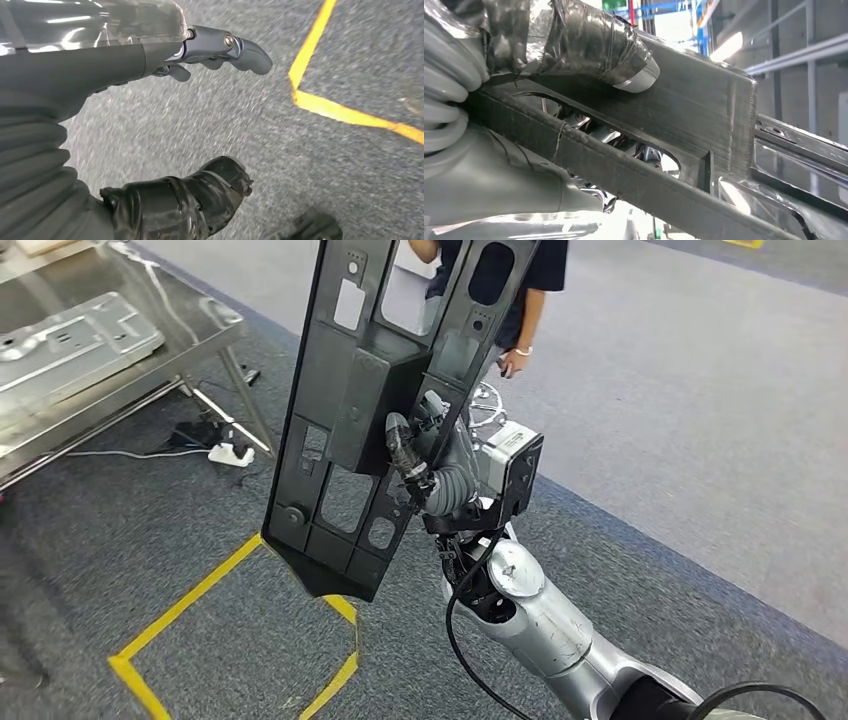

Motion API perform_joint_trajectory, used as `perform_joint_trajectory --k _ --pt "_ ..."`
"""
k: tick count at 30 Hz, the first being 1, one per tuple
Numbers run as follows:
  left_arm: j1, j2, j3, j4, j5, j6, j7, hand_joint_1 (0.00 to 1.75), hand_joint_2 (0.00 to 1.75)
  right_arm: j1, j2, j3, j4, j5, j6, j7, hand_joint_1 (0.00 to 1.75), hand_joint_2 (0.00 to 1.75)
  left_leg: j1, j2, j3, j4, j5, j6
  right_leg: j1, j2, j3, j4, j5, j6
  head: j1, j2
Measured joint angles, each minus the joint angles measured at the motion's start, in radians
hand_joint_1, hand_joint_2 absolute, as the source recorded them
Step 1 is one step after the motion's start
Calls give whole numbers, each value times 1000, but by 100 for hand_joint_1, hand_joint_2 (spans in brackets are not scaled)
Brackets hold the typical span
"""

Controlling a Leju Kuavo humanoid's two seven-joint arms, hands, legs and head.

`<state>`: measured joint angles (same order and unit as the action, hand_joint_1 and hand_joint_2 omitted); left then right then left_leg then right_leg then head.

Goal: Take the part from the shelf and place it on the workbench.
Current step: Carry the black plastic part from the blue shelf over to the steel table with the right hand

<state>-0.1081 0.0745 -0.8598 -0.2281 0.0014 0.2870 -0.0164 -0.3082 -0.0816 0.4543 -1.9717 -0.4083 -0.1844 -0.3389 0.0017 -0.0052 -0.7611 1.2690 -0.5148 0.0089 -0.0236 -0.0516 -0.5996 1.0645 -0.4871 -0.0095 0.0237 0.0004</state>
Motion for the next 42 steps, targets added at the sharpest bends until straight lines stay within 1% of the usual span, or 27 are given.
perform_joint_trajectory --k 1,3,5,7,8,9,11,13,14,15,16,18,20,22,23,24,26,28,29,30,31,33,34,36,39,40,42 --pt "1 0 0 0 2 0 0 0 175 -1 0 0 0 -2 3 -2 175 175 -1 10 27 -59 37 4 1 -12 5 0 -4 0 0 0" --pt "-1 0 0 0 0 1 1 0 175 -8 0 0 3 -3 10 -7 175 175 -16 56 83 -176 80 16 6 -33 14 -5 -10 4 0 0" --pt "-7 0 0 0 -7 0 1 0 175 -14 0 0 9 -2 14 -11 175 175 -31 82 106 -224 80 27 9 -55 23 -12 -15 11 1 0" --pt "-8 1 0 0 -15 -2 4 0 175 -19 0 0 16 -2 14 -12 175 175 -30 58 117 -238 80 36 10 -71 36 -19 -22 22 1 0" --pt "-8 1 0 0 -18 -3 5 0 175 -22 0 0 20 -2 14 -12 175 175 -27 45 127 -248 82 39 9 -58 40 -14 -28 27 1 0" --pt "-10 1 0 0 -22 -3 6 0 175 -26 -1 0 22 0 15 -13 175 175 -23 34 136 -257 84 45 8 -34 34 6 -40 31 2 0" --pt "-17 -1 -1 0 -30 -2 8 0 175 -30 -6 0 25 2 15 -15 175 175 -19 11 146 -265 86 56 5 24 -18 107 -83 33 4 0" --pt "-25 -1 -6 0 -37 0 8 0 175 -28 -13 -1 29 2 16 -16 175 175 -19 -16 147 -264 83 63 5 44 -90 218 -113 35 5 0" --pt "-27 -2 -9 0 -37 2 9 0 175 -26 -15 -1 32 2 16 -16 175 175 -18 -32 148 -261 81 62 4 47 -109 235 -103 38 5 0" --pt "-28 -2 -11 0 -34 3 10 0 175 -26 -18 -2 34 2 17 -16 175 175 -17 -48 148 -256 77 60 3 49 -110 214 -74 41 5 0" --pt "-27 -2 -12 0 -28 4 11 0 175 -26 -20 -2 36 1 19 -17 175 175 -15 -63 148 -248 72 56 0 56 -94 163 -34 44 5 0" --pt "-25 -3 -13 0 -10 8 13 0 175 -26 -24 -3 41 -2 29 -20 175 175 -11 -91 141 -226 58 44 -9 100 -52 56 14 47 5 0" --pt "-22 -2 -13 0 2 15 12 0 175 -25 -25 -4 48 -7 40 -24 175 175 -8 -114 128 -212 51 31 -11 131 -34 17 15 41 4 0" --pt "-14 -1 -13 0 7 19 10 0 175 -26 -26 -4 56 -13 47 -26 175 175 -4 -130 121 -216 54 21 -8 113 -27 10 14 28 4 0" --pt "-8 -1 -13 1 8 20 9 0 175 -27 -26 -4 59 -16 48 -26 175 175 -4 -118 120 -214 51 16 -9 101 -22 5 14 22 3 0" --pt "-5 -2 -13 1 10 21 8 0 175 -28 -27 -4 62 -19 49 -27 175 175 -5 -94 113 -199 43 10 -11 89 -15 -2 14 17 1 0" --pt "-6 -2 -13 1 10 21 9 0 175 -29 -27 -4 65 -24 51 -28 175 175 -5 -30 73 -114 5 -2 -11 66 -2 -12 12 11 -4 0" --pt "-9 -2 -13 1 9 21 9 0 175 -27 -27 -4 70 -40 58 -28 175 175 1 -4 8 -3 -26 -10 -9 46 6 -14 6 8 -5 0" --pt "-8 -2 -13 1 7 21 10 0 175 -25 -27 -4 73 -51 63 -29 175 175 3 -1 -11 22 -22 -12 -9 37 9 -14 3 7 -5 0" --pt "-6 -2 -13 1 5 21 10 0 175 -24 -27 -4 75 -61 67 -29 175 175 4 0 -12 11 -1 -12 -9 30 13 -14 -1 8 -5 0" --pt "-5 -2 -13 1 4 21 10 0 175 -23 -27 -5 76 -67 69 -30 175 175 5 0 8 -38 36 -9 -8 26 19 -14 -5 8 -5 0" --pt "-3 -1 -13 1 3 22 10 0 175 -23 -27 -5 76 -72 70 -31 175 175 0 5 68 -164 92 1 -7 20 29 -18 -12 11 -5 0" --pt "-4 -1 -13 1 3 22 10 0 175 -24 -27 -5 77 -73 71 -31 175 175 -4 7 92 -210 103 7 -6 18 32 -20 -14 15 -4 0" --pt "-6 0 -13 1 3 24 10 0 175 -24 -27 -5 79 -73 71 -32 175 175 -13 8 108 -236 92 16 -6 17 35 -28 -15 25 -4 0" --pt "-5 0 -13 1 0 29 10 0 175 -24 -27 -6 80 -74 73 -34 175 175 -9 5 133 -261 87 30 -5 23 41 -20 -27 41 -2 0" --pt "-5 -1 -13 1 0 31 10 0 175 -24 -27 -7 80 -74 75 -35 175 175 -6 4 145 -271 86 37 -4 30 26 15 -43 43 0 0" --pt "-9 -2 -13 1 0 31 11 0 175 -21 -27 -10 80 -74 78 -37 175 175 -5 2 158 -276 79 49 -1 44 -44 137 -89 42 2 0"
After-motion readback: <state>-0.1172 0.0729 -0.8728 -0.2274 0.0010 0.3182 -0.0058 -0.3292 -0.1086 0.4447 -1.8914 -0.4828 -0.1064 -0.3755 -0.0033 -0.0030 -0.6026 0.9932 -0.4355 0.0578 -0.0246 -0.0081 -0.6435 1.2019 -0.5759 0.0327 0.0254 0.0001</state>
